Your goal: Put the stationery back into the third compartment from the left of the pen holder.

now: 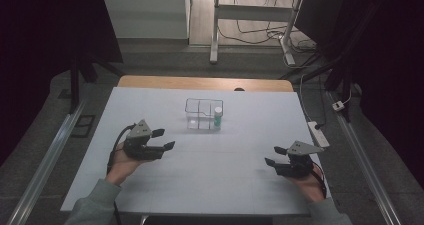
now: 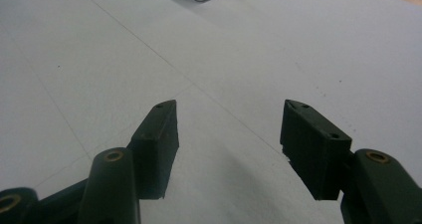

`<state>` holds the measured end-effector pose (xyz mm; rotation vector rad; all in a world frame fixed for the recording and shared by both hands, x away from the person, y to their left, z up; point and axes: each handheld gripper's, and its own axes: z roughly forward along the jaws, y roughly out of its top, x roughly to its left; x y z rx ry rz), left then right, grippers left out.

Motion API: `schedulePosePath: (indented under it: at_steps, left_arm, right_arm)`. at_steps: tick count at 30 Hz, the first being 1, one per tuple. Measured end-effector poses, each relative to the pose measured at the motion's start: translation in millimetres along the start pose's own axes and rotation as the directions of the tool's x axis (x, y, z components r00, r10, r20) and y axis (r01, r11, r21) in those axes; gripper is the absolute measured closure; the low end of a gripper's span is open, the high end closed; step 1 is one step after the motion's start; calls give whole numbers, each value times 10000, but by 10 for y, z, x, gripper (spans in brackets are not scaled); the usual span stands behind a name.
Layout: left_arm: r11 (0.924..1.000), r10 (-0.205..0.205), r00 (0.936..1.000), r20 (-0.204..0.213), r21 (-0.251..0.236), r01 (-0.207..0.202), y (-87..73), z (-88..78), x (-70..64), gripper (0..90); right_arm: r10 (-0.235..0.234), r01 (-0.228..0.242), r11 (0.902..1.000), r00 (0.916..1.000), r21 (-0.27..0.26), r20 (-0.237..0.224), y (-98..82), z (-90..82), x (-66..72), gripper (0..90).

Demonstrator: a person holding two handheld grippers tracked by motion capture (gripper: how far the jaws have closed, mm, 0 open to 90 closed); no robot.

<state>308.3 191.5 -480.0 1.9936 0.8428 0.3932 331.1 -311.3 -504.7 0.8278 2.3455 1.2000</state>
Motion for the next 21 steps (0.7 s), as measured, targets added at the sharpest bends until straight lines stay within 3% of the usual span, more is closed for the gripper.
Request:
schedulePosePath:
  at_steps: [11, 21]
  left_arm:
    - [9987, -370, 9990, -232, 338, 378, -332, -167, 45, 347]
    - [9981, -533, 9983, -227, 290, 540, -388, -216, 44, 341]
  right_arm:
    - [-153, 153, 9996, 9999, -256, -9, 15, -37, 13, 397]
    - [-192, 190, 9995, 9998, -248, -94, 16, -37, 32, 393]
